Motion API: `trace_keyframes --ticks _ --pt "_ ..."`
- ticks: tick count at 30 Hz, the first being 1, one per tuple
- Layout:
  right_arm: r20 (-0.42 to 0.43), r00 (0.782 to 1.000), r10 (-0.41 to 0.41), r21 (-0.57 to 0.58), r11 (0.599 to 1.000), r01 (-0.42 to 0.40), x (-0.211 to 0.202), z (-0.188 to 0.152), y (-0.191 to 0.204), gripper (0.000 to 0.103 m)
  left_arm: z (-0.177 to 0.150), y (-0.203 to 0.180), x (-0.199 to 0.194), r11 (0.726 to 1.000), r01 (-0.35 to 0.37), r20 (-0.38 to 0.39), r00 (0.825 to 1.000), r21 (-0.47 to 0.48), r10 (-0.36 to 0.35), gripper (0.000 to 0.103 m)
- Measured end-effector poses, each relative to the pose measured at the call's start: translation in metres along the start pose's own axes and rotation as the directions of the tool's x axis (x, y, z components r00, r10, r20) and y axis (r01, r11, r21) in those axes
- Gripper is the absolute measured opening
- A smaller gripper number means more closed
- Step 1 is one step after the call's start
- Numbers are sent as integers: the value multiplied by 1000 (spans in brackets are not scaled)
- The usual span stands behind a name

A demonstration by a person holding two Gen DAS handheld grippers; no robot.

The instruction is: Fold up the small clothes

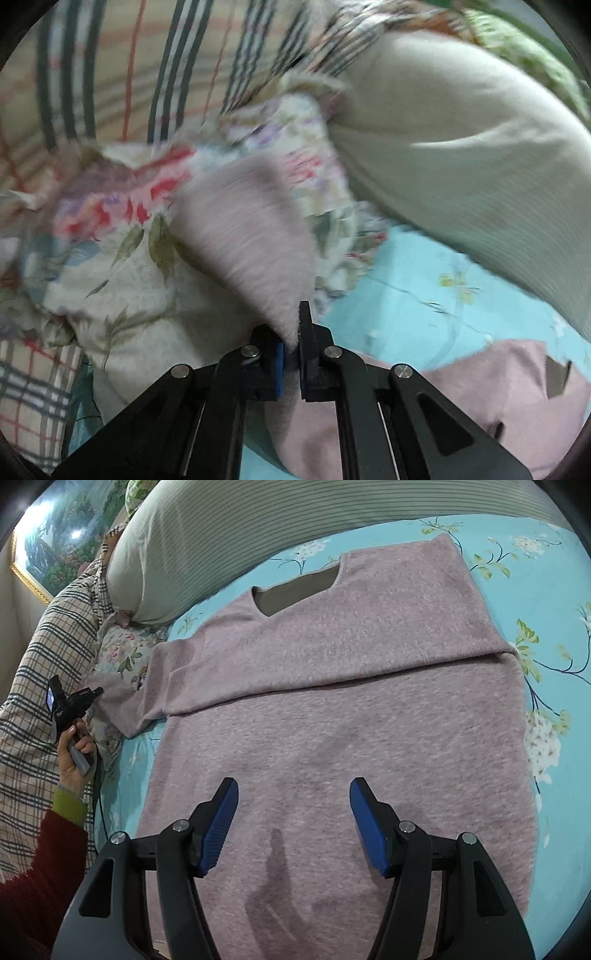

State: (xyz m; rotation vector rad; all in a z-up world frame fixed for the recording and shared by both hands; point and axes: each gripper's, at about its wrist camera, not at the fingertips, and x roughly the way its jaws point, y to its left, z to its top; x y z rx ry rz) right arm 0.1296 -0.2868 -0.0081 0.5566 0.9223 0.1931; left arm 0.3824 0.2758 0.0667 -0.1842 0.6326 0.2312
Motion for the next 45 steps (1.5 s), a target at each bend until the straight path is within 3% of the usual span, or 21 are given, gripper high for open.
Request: trace_keyframes --ticks 4,8,12,16,19,24,27,29,32,34,35,36,37,38,41,45 --pt "32 999 16 14 1000 -16 -11 -3 -4 64 -11 -22 -46 995 97 47 994 23 -98 4" --pt "60 998 21 40 999 -23 -24 -4 -15 64 -34 -65 -82 975 216 55 974 50 -219 4" --pt "98 995 13 73 997 -20 -41 -5 -32 64 -71 -135 -110 928 353 1 935 119 -356 4" --pt "132 991 3 114 993 -18 -56 -7 -51 64 -102 -215 -126 873 438 -68 898 215 -434 4" --pt "159 987 -13 164 986 -14 -68 -10 -71 64 -122 -277 -127 833 488 -130 873 262 -470 4" --pt "188 981 -42 222 975 -1 -85 -11 -96 64 -168 -376 -117 771 524 -225 852 363 -473 4" --pt "207 976 -61 240 971 10 -95 -9 -106 64 -198 -419 -103 739 524 -273 851 424 -448 5" --pt "216 974 -71 245 969 16 -99 -7 -109 64 -218 -437 -90 728 505 -287 863 464 -415 6" --pt "230 970 -73 255 967 12 -100 -3 -109 64 -241 -448 -75 715 490 -319 871 498 -374 12" --pt "240 968 -71 239 971 11 -99 4 -105 64 -245 -443 -73 707 509 -353 858 492 -372 28" --pt "241 968 -69 230 973 12 -97 7 -103 64 -246 -439 -76 702 518 -362 853 489 -376 45" --pt "241 969 -64 218 976 11 -94 11 -100 64 -249 -431 -84 702 511 -355 857 496 -373 63" --pt "235 970 -56 199 980 8 -87 16 -93 64 -251 -425 -89 706 496 -344 866 505 -362 67" --pt "230 972 -54 188 982 10 -83 18 -90 64 -253 -417 -95 710 486 -341 872 509 -353 68" --pt "199 978 -55 115 993 32 -60 28 -65 64 -258 -380 -110 716 504 -372 858 482 -354 68" --pt "151 987 -56 -15 998 59 -23 44 -27 64 -255 -315 -117 787 440 -340 888 433 -309 68"
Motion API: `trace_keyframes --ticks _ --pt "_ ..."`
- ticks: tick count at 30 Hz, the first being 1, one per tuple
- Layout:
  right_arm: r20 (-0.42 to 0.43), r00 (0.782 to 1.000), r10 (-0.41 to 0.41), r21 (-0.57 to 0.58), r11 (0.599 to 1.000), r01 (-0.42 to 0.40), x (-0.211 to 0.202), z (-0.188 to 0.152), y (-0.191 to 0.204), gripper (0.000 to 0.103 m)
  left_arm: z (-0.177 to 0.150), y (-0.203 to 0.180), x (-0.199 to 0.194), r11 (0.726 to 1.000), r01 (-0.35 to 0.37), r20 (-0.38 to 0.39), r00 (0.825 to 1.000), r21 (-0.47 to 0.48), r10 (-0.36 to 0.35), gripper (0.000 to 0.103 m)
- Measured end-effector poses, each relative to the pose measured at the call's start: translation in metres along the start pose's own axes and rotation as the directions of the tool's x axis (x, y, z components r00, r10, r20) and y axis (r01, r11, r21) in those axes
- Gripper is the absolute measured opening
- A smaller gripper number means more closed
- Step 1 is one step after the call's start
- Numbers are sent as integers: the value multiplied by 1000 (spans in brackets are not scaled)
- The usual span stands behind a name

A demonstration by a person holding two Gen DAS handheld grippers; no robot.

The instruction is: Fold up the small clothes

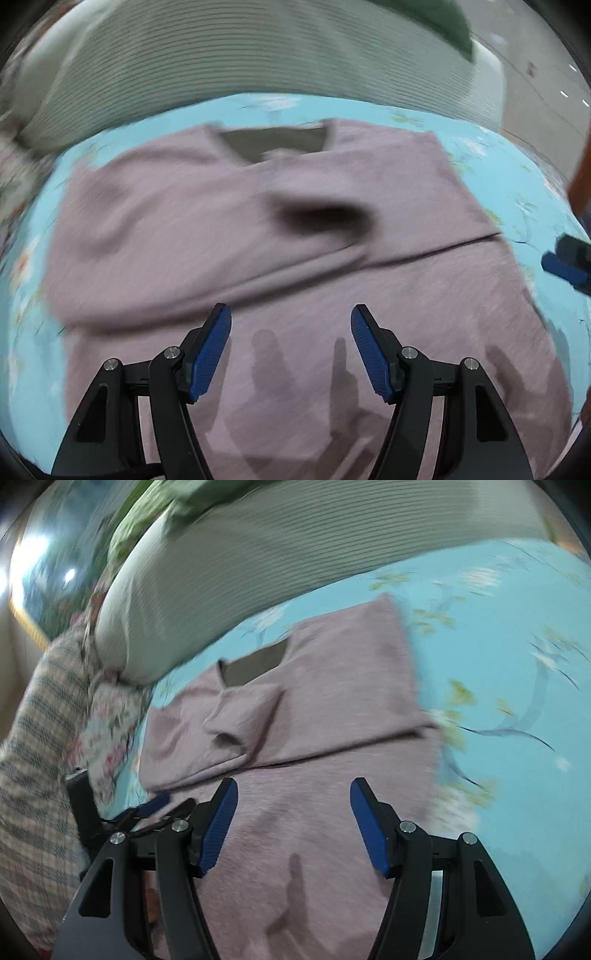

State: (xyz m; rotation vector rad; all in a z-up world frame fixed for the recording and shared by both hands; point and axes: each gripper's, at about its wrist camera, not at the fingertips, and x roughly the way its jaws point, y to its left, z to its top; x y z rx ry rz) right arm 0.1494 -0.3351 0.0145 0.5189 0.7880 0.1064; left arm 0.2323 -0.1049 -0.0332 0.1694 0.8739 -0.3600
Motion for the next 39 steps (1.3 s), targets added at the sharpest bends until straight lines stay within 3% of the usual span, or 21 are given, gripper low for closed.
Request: trace_keyframes --ticks 3,4,6,9,12,13,14,15,16,18,20,22,24,26,31,35,39 --pt "-13 999 -44 -139 989 42 28 10 36 64 -12 51 -6 981 -158 -24 987 -110 156 68" --pt "-13 998 -55 -197 979 52 39 13 49 65 -15 73 -6 959 -232 -47 973 -165 228 67" --pt "-4 996 -85 -290 954 80 57 18 70 65 -17 104 -4 924 -293 -69 956 -245 285 65" --pt "20 986 -164 -407 900 158 92 24 93 65 -21 142 5 882 -336 -106 942 -330 320 65" --pt "18 976 -215 -454 868 200 119 30 98 64 -25 168 7 858 -289 -95 957 -425 275 66" --pt "11 973 -231 -463 861 210 129 32 97 61 -23 172 6 852 -287 -83 957 -438 280 66" --pt "-4 972 -235 -467 860 206 136 34 95 32 -22 173 7 849 -293 -77 954 -439 289 66" --pt "-26 971 -237 -471 860 197 142 36 93 13 -21 174 9 848 -302 -76 951 -436 299 66" --pt "-21 970 -243 -470 859 205 142 41 91 7 -20 176 9 847 -305 -75 950 -435 303 66" --pt "37 978 -206 -413 888 203 121 54 81 7 -15 180 10 845 -309 -70 948 -436 310 66" --pt "99 982 -163 -282 941 184 88 70 54 7 -9 180 14 845 -308 -68 948 -436 310 66" --pt "158 968 -197 -155 963 222 61 77 21 7 -6 187 14 842 -306 -63 948 -445 312 66" --pt "134 969 -207 -77 973 218 55 77 -11 7 -7 195 15 834 -305 -59 948 -460 314 67" --pt "77 975 -209 -36 977 212 64 70 -32 7 -10 198 17 836 -278 -50 956 -473 289 72" --pt "31 981 -192 9 981 192 75 55 -41 10 -11 184 19 844 -319 -43 942 -431 334 72" --pt "62 978 -198 104 976 191 64 53 -55 39 -19 197 13 824 -261 -14 956 -503 295 72" --pt "83 979 -189 200 965 169 53 53 -76 40 -25 202 7 797 -247 10 953 -551 303 69"
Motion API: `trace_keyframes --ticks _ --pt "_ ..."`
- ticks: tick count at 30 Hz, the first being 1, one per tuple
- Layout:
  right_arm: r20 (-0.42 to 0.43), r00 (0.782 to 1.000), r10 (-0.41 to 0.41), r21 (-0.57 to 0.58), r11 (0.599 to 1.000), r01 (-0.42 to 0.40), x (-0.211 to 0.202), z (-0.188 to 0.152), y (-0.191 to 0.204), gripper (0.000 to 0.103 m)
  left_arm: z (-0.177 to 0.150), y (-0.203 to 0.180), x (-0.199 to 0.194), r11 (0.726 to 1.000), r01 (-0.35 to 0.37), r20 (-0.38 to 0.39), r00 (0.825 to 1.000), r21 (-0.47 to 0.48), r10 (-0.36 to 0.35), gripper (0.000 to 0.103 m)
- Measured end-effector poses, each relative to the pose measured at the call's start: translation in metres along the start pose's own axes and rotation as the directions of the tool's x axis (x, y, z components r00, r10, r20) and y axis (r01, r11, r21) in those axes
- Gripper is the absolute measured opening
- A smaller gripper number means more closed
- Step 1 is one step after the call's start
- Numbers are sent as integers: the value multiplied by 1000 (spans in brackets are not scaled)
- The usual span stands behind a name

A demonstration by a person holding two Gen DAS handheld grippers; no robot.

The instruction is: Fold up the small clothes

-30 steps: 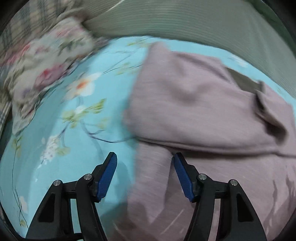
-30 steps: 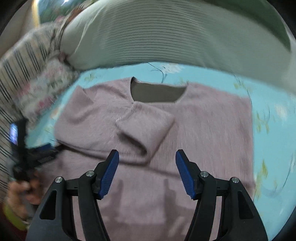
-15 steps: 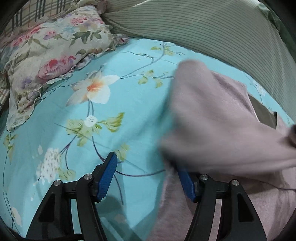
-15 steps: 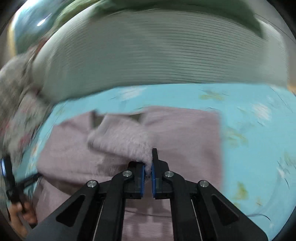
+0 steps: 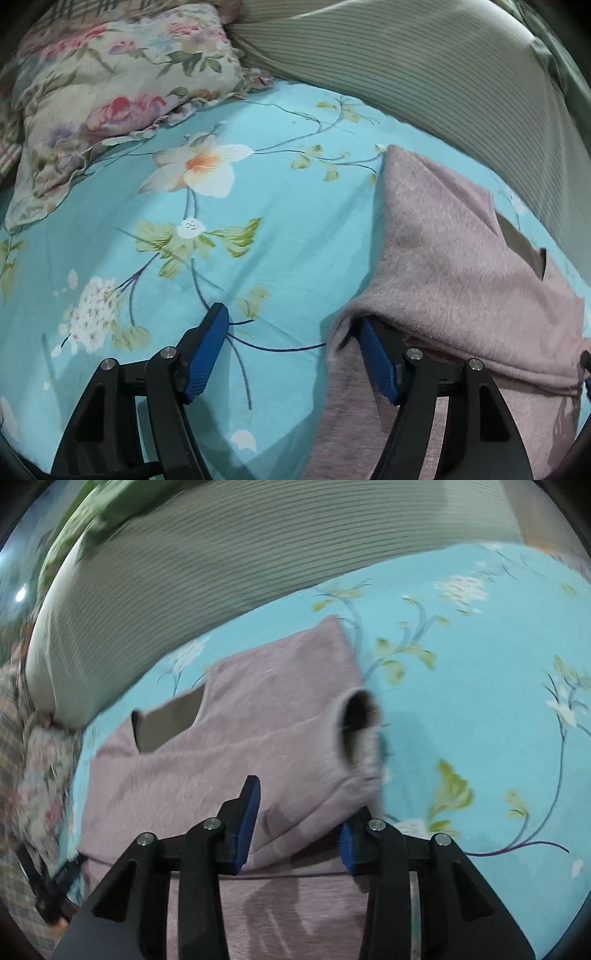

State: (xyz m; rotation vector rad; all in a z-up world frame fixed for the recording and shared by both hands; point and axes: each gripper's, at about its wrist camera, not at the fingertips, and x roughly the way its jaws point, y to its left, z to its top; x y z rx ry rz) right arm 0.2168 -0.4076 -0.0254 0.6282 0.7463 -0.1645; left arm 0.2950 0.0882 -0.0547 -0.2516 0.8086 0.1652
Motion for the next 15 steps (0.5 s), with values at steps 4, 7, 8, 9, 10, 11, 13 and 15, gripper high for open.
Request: trace_keyframes --ticks 4,7,8,9,10,11,13,15 --pt "44 999 16 -24 1000 -15 -10 9 2 13 1 10 -1 997 54 6 999 -55 -54 69" --pt "18 995 -98 -2 995 98 -12 9 -10 21 1 9 -1 997 53 8 999 -53 -53 69" --pt "18 991 -135 16 991 135 -14 8 -16 30 1 9 -2 997 55 8 998 -54 -55 69" --pt "42 981 -191 35 981 190 -19 7 -20 32 1 9 -1 997 58 9 998 -57 -57 69" --pt "84 973 -213 50 977 210 -30 6 -22 34 1 9 -2 997 59 9 998 -58 -58 69" --pt "125 970 -208 51 978 204 -40 5 -21 38 1 9 -2 996 60 10 998 -60 -60 69" --pt "196 966 -168 -10 985 173 -55 4 -6 45 2 11 -1 996 64 10 998 -65 -63 69" --pt "165 984 -68 -97 992 85 -50 4 9 56 1 11 -1 995 66 11 998 -69 -66 69"
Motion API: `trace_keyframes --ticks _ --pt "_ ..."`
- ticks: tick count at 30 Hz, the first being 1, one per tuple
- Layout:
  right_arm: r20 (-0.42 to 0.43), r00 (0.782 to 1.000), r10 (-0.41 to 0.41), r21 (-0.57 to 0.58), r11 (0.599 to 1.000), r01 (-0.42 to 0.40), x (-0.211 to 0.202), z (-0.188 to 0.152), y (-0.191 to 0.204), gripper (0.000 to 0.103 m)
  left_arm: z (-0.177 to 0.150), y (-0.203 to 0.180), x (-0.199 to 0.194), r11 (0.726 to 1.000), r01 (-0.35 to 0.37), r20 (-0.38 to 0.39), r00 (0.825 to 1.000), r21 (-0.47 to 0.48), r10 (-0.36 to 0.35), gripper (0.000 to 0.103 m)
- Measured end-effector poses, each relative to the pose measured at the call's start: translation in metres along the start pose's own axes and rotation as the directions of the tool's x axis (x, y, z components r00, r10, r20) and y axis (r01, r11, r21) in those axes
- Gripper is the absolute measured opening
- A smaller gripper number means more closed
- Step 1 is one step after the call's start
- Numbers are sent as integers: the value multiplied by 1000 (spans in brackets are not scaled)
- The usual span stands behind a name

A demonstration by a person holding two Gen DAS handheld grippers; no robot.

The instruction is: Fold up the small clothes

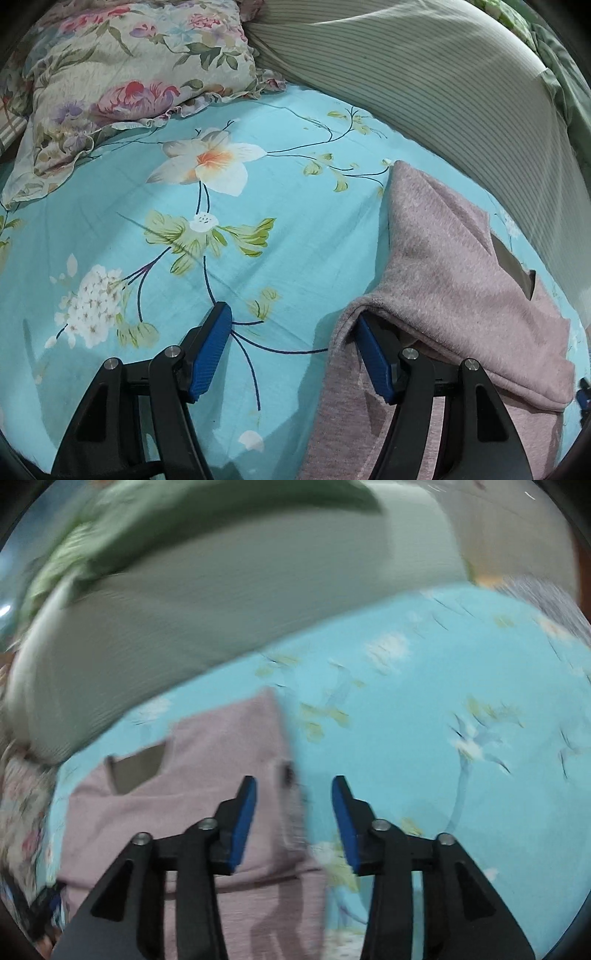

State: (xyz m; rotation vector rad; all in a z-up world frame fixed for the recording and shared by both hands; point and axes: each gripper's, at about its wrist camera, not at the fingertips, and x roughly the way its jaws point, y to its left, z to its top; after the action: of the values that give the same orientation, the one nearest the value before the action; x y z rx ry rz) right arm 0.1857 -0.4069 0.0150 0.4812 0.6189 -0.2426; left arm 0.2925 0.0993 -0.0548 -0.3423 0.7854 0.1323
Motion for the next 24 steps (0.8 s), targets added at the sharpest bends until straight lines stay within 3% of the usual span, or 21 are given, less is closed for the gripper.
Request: trace_keyframes --ticks 2,5,6,10,15,20,24 --pt "-92 993 72 -39 996 -76 19 -5 10 57 1 2 0 1000 14 -4 1000 -14 -14 69" --pt "-201 980 -2 -67 998 -12 46 -16 9 57 2 11 -1 997 58 -7 998 -56 -58 69" --pt "-214 977 10 -40 999 -19 48 -19 4 57 3 14 -1 995 75 -8 997 -71 -75 69" --pt "-180 981 71 7 997 -71 16 -16 3 57 5 22 -1 986 125 -21 992 -112 -128 69" --pt "-135 980 147 -4 989 -149 -42 -29 7 72 7 27 -13 982 142 -81 985 -123 -152 64" --pt "-176 968 176 -26 983 -183 -89 -66 -12 73 -9 37 -49 981 176 -116 976 -74 -184 64" --pt "-203 969 143 -29 988 -152 -115 -93 -38 73 -33 38 -94 974 219 -131 969 57 -210 67"
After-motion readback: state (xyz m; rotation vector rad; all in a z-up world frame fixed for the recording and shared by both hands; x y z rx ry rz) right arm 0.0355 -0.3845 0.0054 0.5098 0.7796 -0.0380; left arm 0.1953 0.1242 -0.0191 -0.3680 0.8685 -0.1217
